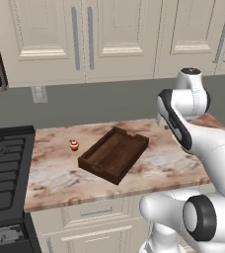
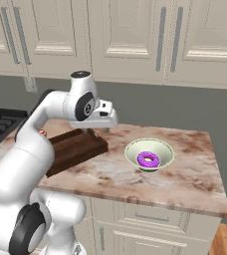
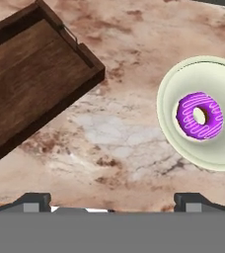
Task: Place the bowl with donut and the cupcake onto the tray.
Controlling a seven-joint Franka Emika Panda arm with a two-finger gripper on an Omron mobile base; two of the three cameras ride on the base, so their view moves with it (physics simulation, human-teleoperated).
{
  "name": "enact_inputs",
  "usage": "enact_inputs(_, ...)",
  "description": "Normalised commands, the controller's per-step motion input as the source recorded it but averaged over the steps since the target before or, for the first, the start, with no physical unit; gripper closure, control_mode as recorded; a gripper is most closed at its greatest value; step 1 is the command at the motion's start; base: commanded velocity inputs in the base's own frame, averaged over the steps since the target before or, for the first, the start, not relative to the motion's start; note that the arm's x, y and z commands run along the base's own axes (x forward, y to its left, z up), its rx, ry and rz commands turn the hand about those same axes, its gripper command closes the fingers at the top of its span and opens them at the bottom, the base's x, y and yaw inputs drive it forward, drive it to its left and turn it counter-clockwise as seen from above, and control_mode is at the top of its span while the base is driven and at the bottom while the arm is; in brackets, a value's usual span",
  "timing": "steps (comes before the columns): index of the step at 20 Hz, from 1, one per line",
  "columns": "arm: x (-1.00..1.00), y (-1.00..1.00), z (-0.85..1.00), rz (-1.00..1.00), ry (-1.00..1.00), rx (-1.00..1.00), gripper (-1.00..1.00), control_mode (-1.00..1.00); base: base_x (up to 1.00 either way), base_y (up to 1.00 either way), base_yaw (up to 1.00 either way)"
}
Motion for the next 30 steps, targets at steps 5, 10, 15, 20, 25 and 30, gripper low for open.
enact_inputs(5, 0.09, -0.24, -0.2, 0.0, 0.0, -0.07, -1.0, -1.0, 0.0, 0.0, 0.0)
enact_inputs(10, 0.06, -0.24, -0.21, 0.0, 0.0, -0.06, -1.0, -1.0, 0.0, 0.0, 0.0)
enact_inputs(15, 0.14, -0.2, -0.26, 0.0, 0.0, -0.07, -1.0, -1.0, 0.0, 0.0, 0.0)
enact_inputs(20, 0.2, -0.16, -0.3, 0.0, 0.0, -0.08, -1.0, -1.0, 0.0, 0.0, 0.0)
enact_inputs(25, 0.21, -0.18, -0.3, 0.0, 0.0, -0.07, -1.0, -1.0, 0.0, 0.0, 0.0)
enact_inputs(30, 0.25, -0.16, -0.29, 0.0, 0.0, -0.07, -1.0, -1.0, 0.0, 0.0, 0.0)
